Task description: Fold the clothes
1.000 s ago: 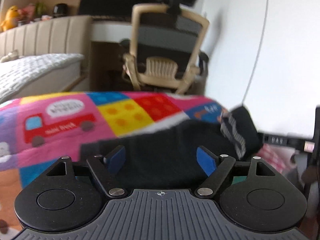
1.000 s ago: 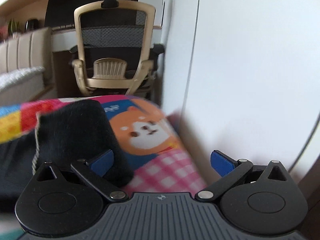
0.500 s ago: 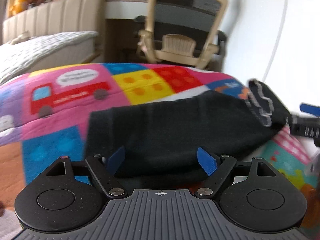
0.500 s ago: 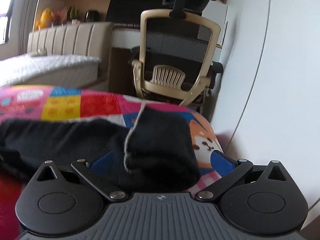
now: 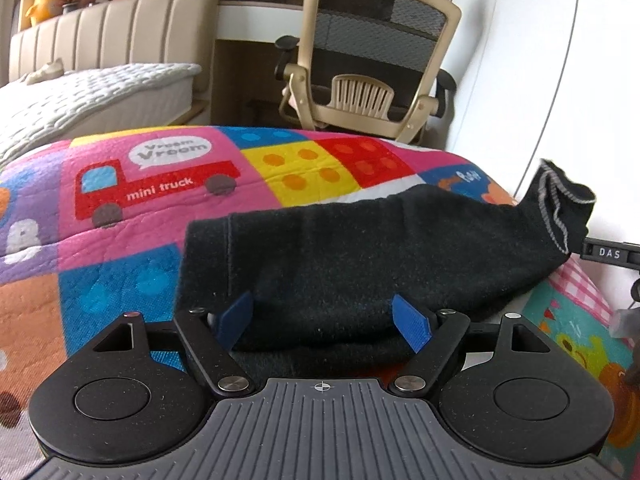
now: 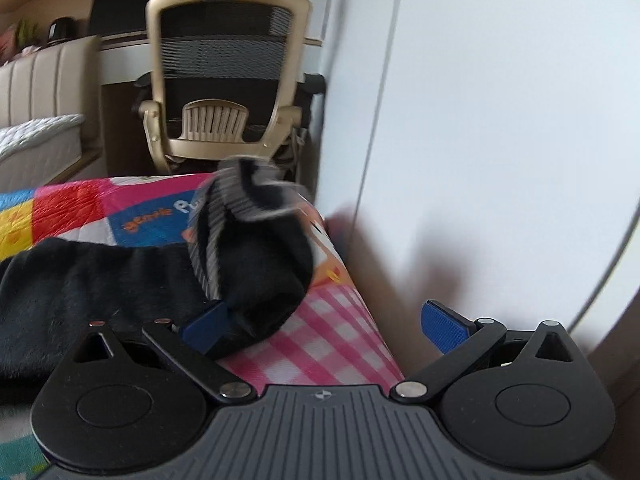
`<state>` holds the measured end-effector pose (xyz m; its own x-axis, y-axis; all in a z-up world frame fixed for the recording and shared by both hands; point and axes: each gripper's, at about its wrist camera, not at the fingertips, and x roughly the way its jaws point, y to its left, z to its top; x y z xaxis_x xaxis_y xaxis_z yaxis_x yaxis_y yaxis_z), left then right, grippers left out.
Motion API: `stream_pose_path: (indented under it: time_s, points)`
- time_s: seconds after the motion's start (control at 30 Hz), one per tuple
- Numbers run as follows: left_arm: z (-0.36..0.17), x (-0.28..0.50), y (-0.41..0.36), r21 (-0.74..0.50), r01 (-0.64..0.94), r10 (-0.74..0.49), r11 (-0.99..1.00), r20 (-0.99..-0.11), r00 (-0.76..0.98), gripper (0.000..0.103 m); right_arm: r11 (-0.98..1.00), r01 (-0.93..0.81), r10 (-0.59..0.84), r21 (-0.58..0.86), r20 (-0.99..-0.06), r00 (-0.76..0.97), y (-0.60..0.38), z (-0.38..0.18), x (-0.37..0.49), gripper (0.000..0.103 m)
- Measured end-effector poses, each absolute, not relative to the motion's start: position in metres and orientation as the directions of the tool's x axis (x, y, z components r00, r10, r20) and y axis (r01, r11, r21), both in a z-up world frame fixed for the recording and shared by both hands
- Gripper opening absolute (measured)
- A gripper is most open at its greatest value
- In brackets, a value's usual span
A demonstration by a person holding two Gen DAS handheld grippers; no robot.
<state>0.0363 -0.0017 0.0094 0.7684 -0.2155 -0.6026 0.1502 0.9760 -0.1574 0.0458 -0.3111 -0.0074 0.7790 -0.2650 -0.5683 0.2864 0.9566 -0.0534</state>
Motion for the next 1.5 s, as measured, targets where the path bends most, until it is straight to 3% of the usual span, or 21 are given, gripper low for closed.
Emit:
stream_pose_path:
  time_s: [0.23,0.47,0.63,0.87,1.0,1.17,1.33,1.5]
  points:
    - [0.008,0.036,-0.001,-0.163,0.155,-0.222,0.974,-0.598,0.77,0.083,0.949,0.289,-0.139,0.125,-0.657,0.741,-0.324,-0.013,0.046,0.103]
    - [0.007,0.035,0.008,-0.176,0.144,-0.222,0.974,-0.594,0.773,0.082,0.942,0.286,-0.087,0.178,-0.692,0.717,-0.313,-0.018,0.051,0.103]
    - [0.009,0.038,0.029,-0.159,0.059,-0.144,0.986,-0.601,0.786,0.082,0.959,0.252,-0.093,0.132,-0.693,0.715,-0.3,-0.02,0.047,0.103]
    - [0.018,0.026,0.055,-0.253,0.072,-0.212,0.965,-0.584,0.784,0.084,0.994,0.111,-0.061,0.021,-0.728,0.683,-0.297,-0.016,0.051,0.103]
    - [0.023,0.012,0.048,-0.194,0.099,-0.197,0.976,-0.596,0.778,0.094,0.999,0.022,0.0,0.024,-0.677,0.736,-0.3,-0.006,0.039,0.103]
    - [0.021,0.017,0.056,-0.225,0.0,-0.141,0.974,-0.61,0.78,0.094,0.976,0.181,-0.078,0.124,-0.577,0.813,-0.323,0.009,0.049,0.103]
    - [0.012,0.04,0.074,-0.275,-0.12,-0.094,0.954,-0.655,0.75,0.094,0.951,0.226,-0.054,0.211,-0.607,0.793,-0.341,-0.005,0.084,0.103]
    - [0.008,0.057,0.063,-0.208,-0.123,-0.047,0.97,-0.659,0.75,0.094,0.966,0.159,-0.011,0.202,-0.589,0.808,-0.327,-0.012,0.098,0.101]
